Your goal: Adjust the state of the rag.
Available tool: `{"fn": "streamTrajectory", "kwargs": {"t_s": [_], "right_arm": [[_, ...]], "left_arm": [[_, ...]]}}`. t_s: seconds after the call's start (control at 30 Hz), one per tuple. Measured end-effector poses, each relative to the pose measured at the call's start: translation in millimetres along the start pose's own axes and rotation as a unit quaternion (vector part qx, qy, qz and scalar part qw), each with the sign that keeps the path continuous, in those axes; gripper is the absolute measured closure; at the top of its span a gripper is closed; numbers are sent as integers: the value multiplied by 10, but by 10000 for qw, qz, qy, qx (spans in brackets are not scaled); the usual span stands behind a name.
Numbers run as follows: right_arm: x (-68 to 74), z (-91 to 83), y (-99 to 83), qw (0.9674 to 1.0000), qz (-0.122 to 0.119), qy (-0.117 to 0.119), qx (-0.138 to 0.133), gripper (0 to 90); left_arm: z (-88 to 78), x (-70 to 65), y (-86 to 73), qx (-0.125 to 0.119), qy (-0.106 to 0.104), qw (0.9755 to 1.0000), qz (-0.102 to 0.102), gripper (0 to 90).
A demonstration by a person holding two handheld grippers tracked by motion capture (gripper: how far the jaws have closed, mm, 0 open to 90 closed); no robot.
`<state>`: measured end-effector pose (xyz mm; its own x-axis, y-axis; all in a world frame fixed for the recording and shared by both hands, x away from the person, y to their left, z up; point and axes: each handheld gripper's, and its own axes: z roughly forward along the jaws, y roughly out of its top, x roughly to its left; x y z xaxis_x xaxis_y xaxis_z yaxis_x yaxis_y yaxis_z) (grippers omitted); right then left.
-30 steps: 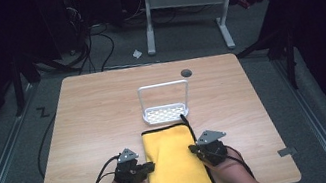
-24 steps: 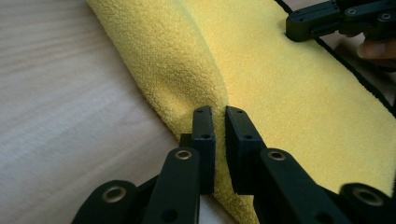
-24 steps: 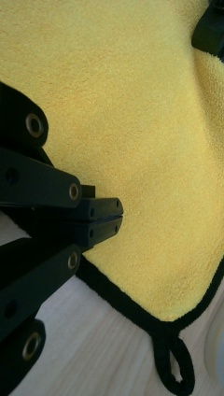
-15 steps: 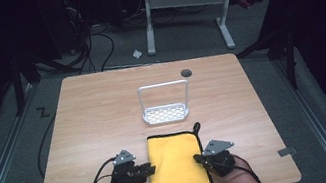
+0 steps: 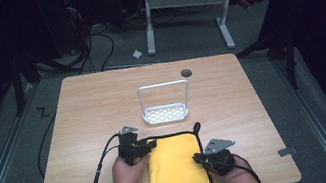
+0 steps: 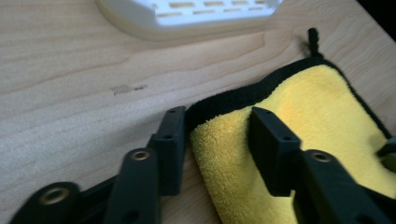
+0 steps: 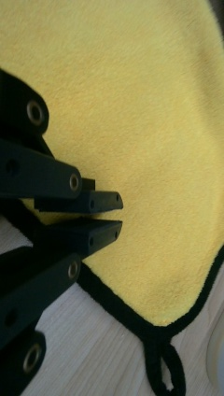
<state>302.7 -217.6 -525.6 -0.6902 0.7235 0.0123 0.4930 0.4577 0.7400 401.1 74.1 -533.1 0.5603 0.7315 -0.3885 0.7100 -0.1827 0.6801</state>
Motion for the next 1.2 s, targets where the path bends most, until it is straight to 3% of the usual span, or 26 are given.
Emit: {"fn": "streamTrajectory", "kwargs": {"t_s": [0.13,0.27,0.4,0.47,0.57,0.67,0.77,1.2], "right_arm": [[-109,-5,196,9978,203,-449,-433,688],[-310,214,313,9944,626,-806,-290,523],[-434,366,348,9929,807,-856,-151,432],[-434,392,339,9927,906,-801,-29,365],[-399,422,303,9929,864,-813,38,345],[-387,428,293,9929,870,-805,37,379],[-359,432,286,9943,793,-714,-42,478],[-316,448,310,9962,787,-376,-54,762]], "left_arm": [[6,-6,-18,-12,26,9999,124,708],[3,12,-52,-101,-17,9999,131,756],[4,14,-78,-189,-56,9996,207,750],[4,5,-93,-236,-51,9994,237,732],[-1,4,-109,-270,-61,9994,223,720],[-10,-11,-127,-294,-31,9992,256,715],[-14,-19,-134,-298,-20,9992,271,708],[-13,-10,-133,-295,-56,9993,232,713]]}}
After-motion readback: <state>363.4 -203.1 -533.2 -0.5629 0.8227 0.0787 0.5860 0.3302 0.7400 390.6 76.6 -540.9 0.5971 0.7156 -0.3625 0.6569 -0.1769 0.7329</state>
